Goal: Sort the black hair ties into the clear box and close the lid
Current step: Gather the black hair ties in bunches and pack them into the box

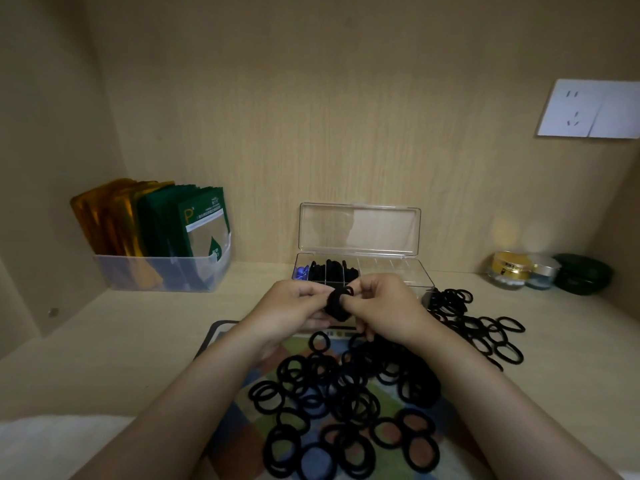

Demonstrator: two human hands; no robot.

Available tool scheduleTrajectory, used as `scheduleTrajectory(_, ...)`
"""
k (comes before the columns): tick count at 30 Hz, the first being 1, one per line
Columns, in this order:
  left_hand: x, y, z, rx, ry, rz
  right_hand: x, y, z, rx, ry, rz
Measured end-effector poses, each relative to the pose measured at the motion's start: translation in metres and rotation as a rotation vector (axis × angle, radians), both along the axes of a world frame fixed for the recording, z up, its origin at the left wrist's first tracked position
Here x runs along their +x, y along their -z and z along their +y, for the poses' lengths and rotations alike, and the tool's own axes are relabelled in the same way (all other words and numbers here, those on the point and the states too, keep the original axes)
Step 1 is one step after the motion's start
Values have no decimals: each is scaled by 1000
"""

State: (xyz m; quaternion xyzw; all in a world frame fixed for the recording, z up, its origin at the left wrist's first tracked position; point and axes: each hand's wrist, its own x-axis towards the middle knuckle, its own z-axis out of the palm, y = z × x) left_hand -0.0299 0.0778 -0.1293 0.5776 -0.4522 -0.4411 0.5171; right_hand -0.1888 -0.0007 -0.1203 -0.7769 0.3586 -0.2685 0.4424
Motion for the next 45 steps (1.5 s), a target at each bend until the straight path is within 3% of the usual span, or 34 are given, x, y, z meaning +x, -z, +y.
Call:
scheduleTrajectory(3, 0, 1, -1, 21, 26, 76, 1, 3, 1, -114, 36, 39)
scheduleTrajectory(8, 3, 5, 0, -10, 47, -73, 3, 6, -1, -240, 7, 89)
scheduleTrajectory(14, 16, 2, -1, -9, -94, -137, 3, 4, 1, -184, -38, 51)
scheduleTrajectory(17, 24, 2, -2, -29, -214, -231, 2, 3, 2, -395, -59, 188)
scheduleTrajectory(21, 31, 1, -1, -32, -231, -217, 6, 3, 9, -532, -330, 495)
scheduleTrajectory(26, 33, 1, 1, -25, -186, -301, 11, 5, 11, -568, -331, 481)
scheduleTrajectory(28, 32, 0, 2, -29, -206, -312, 10, 3, 8, -500, -295, 371)
scheduleTrajectory(32, 37, 0, 1, -35, -219, -278, 7, -8, 14, -32, -331, -12)
scheduleTrajectory(34, 39, 2, 0, -33, -213, -261, 10, -9, 20, 30, -410, 7)
scheduleTrajectory(38, 38, 6, -1, -43, -190, -222, 27, 6, 29, -327, -471, 323)
scheduleTrajectory(45, 40, 8, -2, -76, -189, -243, 40, 4, 39, -676, -437, 572)
